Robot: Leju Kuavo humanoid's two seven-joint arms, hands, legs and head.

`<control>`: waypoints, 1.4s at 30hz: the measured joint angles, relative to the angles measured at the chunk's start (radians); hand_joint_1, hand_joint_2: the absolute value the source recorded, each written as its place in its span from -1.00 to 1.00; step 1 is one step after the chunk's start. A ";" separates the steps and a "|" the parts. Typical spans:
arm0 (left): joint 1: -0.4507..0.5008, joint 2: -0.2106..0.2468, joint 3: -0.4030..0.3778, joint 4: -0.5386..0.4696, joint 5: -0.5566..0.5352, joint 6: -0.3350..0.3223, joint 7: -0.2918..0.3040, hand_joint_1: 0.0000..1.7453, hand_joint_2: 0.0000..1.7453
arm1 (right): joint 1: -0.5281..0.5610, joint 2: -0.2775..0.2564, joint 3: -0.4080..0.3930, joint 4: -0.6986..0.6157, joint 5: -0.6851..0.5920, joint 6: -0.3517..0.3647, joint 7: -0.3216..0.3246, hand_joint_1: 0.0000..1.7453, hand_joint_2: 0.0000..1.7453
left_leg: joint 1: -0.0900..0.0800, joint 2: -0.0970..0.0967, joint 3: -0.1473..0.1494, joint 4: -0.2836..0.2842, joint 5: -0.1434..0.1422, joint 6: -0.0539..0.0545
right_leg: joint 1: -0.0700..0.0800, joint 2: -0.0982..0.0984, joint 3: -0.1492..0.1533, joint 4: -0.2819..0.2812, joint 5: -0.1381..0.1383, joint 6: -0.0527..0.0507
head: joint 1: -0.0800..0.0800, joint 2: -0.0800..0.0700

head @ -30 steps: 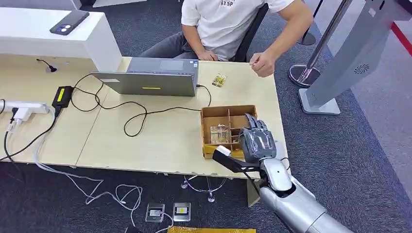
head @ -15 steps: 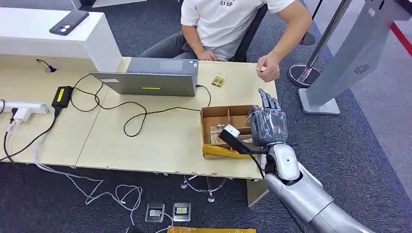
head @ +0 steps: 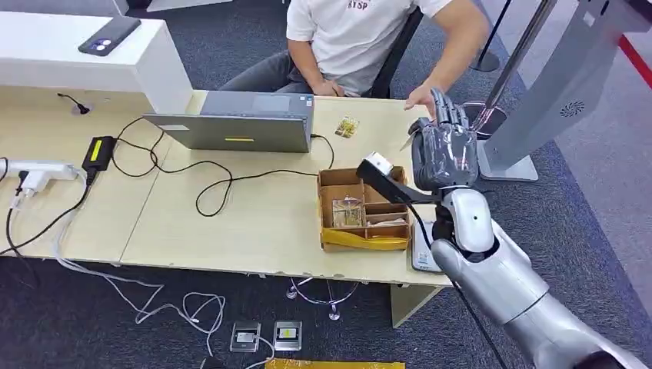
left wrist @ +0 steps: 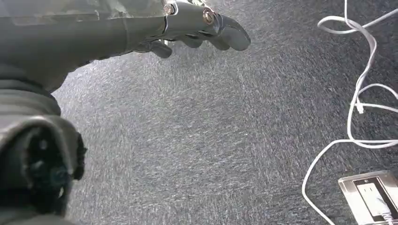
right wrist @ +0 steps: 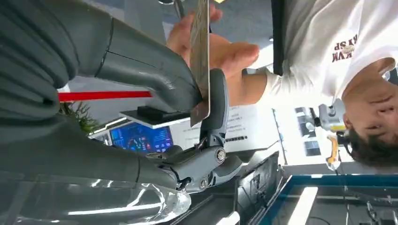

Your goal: Pass the card to the sensor for recognition and then transmit it.

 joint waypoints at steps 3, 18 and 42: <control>0.000 0.003 -0.003 0.000 0.001 0.000 0.000 -1.00 -1.00 | -0.042 0.000 0.001 0.003 0.006 0.031 0.000 1.00 1.00 | 0.000 0.000 0.000 0.000 0.000 0.000 | 0.000 0.000 0.000 0.000 0.000 0.000 | 0.000 0.000; 0.001 0.011 -0.007 -0.001 0.006 0.000 0.000 -1.00 -1.00 | -0.109 0.007 0.008 0.029 -0.001 0.079 0.006 1.00 1.00 | 0.000 0.000 -0.001 0.000 0.000 0.000 | 0.000 -0.001 0.000 0.001 0.000 0.000 | 0.000 0.000; 0.010 0.024 -0.058 -0.010 0.054 0.000 0.021 -1.00 -1.00 | -0.242 0.152 0.093 0.458 -0.047 -0.064 -0.041 -1.00 1.00 | 0.000 -0.005 -0.001 0.000 0.002 -0.001 | 0.000 -0.004 0.000 0.001 0.000 0.000 | 0.000 0.000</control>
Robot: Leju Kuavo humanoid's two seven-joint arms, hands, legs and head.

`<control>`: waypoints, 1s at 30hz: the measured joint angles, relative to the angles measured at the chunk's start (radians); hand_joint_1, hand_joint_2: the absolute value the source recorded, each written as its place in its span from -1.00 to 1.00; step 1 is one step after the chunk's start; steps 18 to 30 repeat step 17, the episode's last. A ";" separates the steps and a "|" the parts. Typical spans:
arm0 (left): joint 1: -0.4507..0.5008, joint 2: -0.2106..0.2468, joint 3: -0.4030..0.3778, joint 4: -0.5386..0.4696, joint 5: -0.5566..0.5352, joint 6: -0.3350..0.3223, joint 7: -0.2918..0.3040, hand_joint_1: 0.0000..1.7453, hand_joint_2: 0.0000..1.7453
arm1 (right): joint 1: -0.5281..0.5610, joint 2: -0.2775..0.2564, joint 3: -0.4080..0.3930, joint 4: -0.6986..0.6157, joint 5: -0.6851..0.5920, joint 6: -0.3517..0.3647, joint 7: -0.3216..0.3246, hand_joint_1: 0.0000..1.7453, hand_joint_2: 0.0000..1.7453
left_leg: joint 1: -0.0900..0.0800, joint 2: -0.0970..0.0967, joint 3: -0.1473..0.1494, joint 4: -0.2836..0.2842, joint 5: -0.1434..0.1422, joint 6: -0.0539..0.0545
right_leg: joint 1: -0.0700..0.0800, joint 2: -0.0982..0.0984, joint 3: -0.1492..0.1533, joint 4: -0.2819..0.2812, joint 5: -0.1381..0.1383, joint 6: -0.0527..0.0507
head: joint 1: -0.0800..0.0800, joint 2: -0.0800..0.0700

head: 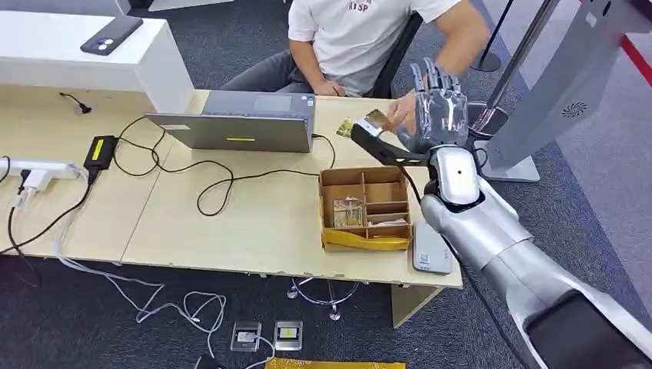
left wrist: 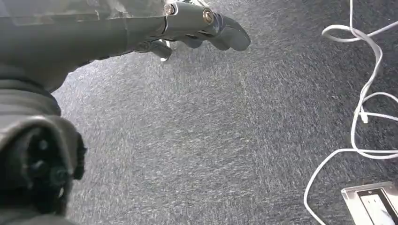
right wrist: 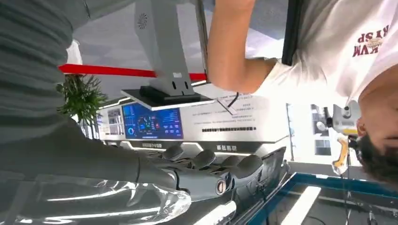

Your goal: Pass the card to the sensor for recognition and then transmit it.

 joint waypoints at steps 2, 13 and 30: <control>0.000 0.000 0.000 0.000 0.000 0.000 0.000 -1.00 -1.00 | -0.002 0.000 0.005 0.005 0.000 -0.001 0.000 -1.00 1.00 | 0.000 0.000 0.000 0.000 0.000 0.000 | 0.000 0.000 0.000 0.000 0.000 0.000 | 0.000 0.000; 0.004 0.001 -0.001 -0.006 0.007 0.000 0.003 -1.00 -1.00 | -0.012 -0.007 0.023 0.020 -0.039 -0.132 0.002 -1.00 1.00 | 0.000 0.000 0.001 0.000 0.000 0.000 | 0.000 0.000 0.000 0.000 0.000 0.000 | 0.000 0.000; 0.007 -0.002 0.000 -0.009 0.029 0.000 0.024 -1.00 -1.00 | 0.058 -0.049 -0.031 -0.055 0.096 -0.252 0.047 -1.00 1.00 | 0.000 0.000 0.005 0.001 0.000 0.000 | 0.001 0.000 0.003 -0.001 0.000 0.000 | 0.001 0.000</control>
